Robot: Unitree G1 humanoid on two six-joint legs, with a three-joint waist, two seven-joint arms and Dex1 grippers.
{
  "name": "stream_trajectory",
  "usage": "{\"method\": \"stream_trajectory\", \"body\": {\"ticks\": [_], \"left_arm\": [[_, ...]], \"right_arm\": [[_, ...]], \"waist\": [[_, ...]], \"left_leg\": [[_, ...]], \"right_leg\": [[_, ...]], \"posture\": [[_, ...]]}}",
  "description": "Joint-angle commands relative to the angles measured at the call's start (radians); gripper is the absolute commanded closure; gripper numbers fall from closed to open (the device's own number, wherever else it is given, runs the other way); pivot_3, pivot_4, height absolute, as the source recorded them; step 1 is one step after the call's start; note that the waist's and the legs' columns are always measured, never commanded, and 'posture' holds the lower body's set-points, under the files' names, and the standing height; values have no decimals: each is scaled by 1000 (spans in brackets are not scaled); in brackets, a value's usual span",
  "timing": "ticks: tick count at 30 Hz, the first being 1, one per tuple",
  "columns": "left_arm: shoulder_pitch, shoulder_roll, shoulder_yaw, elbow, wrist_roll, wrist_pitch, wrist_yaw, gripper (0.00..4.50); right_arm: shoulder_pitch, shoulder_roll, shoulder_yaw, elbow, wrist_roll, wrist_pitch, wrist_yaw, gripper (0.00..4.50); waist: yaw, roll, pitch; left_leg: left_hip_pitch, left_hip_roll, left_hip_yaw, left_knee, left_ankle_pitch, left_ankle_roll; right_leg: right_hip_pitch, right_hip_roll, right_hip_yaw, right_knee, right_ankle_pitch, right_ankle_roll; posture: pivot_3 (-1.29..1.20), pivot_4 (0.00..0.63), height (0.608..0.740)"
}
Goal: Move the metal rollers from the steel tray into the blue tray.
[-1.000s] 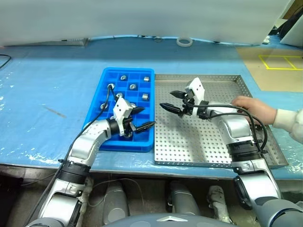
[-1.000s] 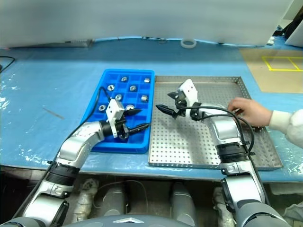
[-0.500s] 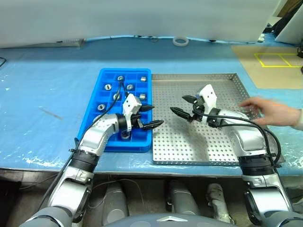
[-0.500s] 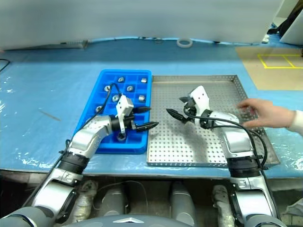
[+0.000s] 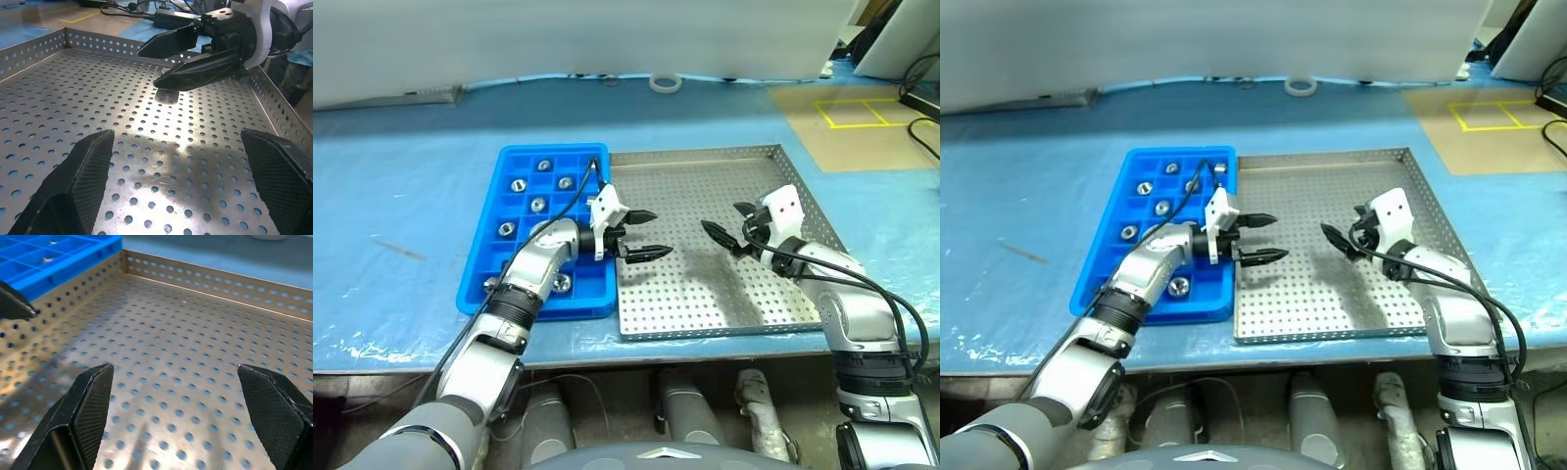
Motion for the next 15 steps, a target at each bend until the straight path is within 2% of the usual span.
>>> {"method": "stream_trajectory", "body": {"ticks": [1, 10, 15], "left_arm": [[-23, -6, 3, 10, 7, -29, -26, 142], [-13, -12, 10, 18, 20, -42, -29, 142], [11, -6, 15, -8, 19, -34, -17, 142]], "right_arm": [[-20, 4, -61, 6, -36, -19, -107, 225], [-100, 31, -152, 181, -14, 111, -256, 225], [-154, 64, -138, 269, 5, 124, -247, 225]], "waist": [[-11, 0, 0], [-59, 0, 0], [-79, 0, 0]], "left_leg": [[0, 0, 0, 0, 0, 0], [-2, -2, 0, 5, -2, 3], [-2, -2, 0, 6, -2, 4]], "right_leg": [[0, 0, 0, 0, -2, 4], [1, 0, -1, 0, -2, 6], [1, 0, -1, 0, -2, 6]], "posture": [[-607, 150, 740], [-595, 150, 740], [-559, 150, 740]]}}
